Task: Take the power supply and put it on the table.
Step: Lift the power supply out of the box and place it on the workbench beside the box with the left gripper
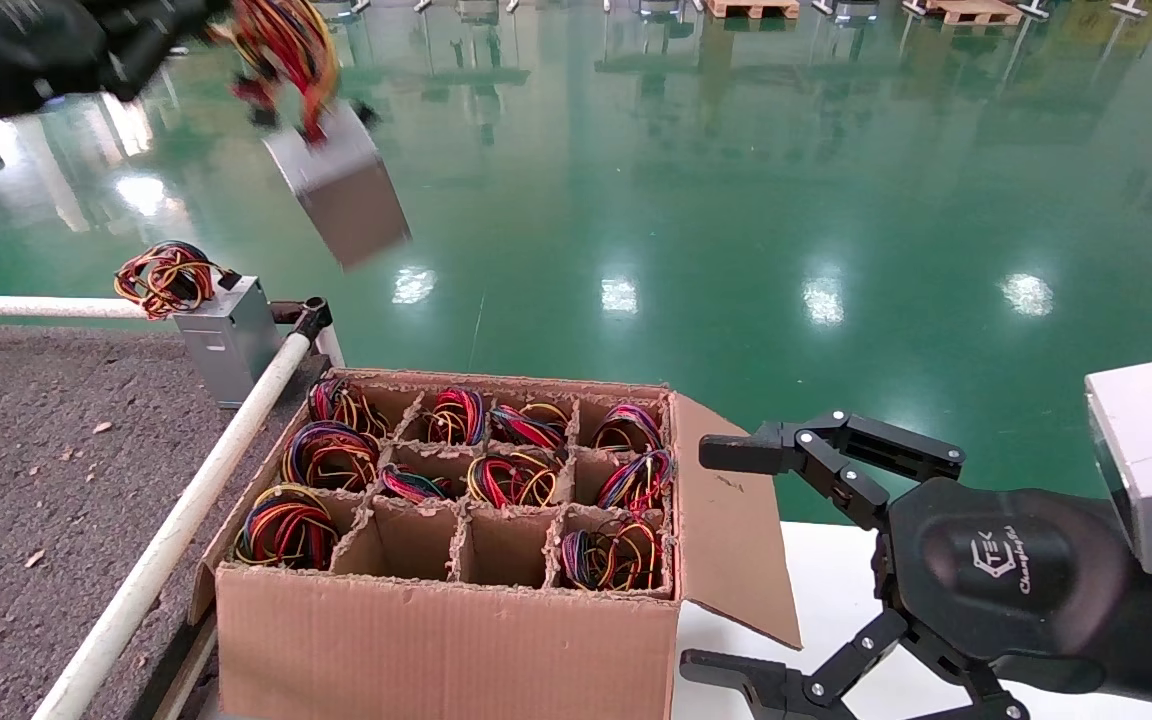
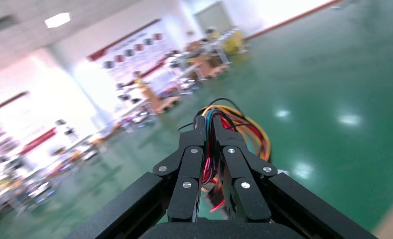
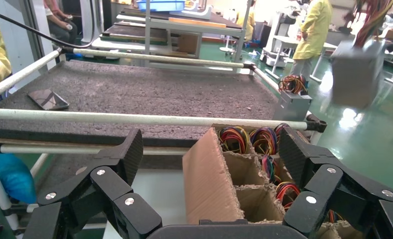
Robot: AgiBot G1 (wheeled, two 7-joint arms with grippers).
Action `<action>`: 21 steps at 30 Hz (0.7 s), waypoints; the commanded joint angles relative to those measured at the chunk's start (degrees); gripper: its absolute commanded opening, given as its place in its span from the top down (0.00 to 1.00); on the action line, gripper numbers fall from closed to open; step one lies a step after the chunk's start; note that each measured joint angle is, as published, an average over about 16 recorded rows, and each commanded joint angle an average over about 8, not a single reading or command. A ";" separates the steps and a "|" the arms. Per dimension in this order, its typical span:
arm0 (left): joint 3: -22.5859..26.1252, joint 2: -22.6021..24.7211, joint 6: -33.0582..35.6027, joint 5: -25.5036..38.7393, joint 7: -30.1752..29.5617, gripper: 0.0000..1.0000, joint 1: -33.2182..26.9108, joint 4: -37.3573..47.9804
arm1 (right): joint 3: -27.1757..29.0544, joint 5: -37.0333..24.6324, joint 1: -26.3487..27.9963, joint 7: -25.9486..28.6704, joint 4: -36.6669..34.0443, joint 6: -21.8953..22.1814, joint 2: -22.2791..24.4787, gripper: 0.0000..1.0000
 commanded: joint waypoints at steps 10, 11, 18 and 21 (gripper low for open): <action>-1.10 1.96 -25.21 -1.80 -0.31 1.00 -4.42 1.79 | -0.01 0.00 0.00 0.00 0.00 0.00 0.00 0.00; -1.12 2.14 -27.50 -1.87 -0.23 1.00 -4.75 1.76 | -0.01 0.00 0.00 0.00 0.00 0.00 0.00 0.00; -0.89 1.92 -35.88 -1.65 0.06 1.00 -5.42 1.59 | -0.01 0.01 0.00 -0.01 0.00 0.00 0.00 0.00; -0.71 1.37 -37.63 -1.43 -0.08 1.00 -4.94 1.85 | -0.01 0.01 0.00 -0.01 0.00 0.00 0.00 0.00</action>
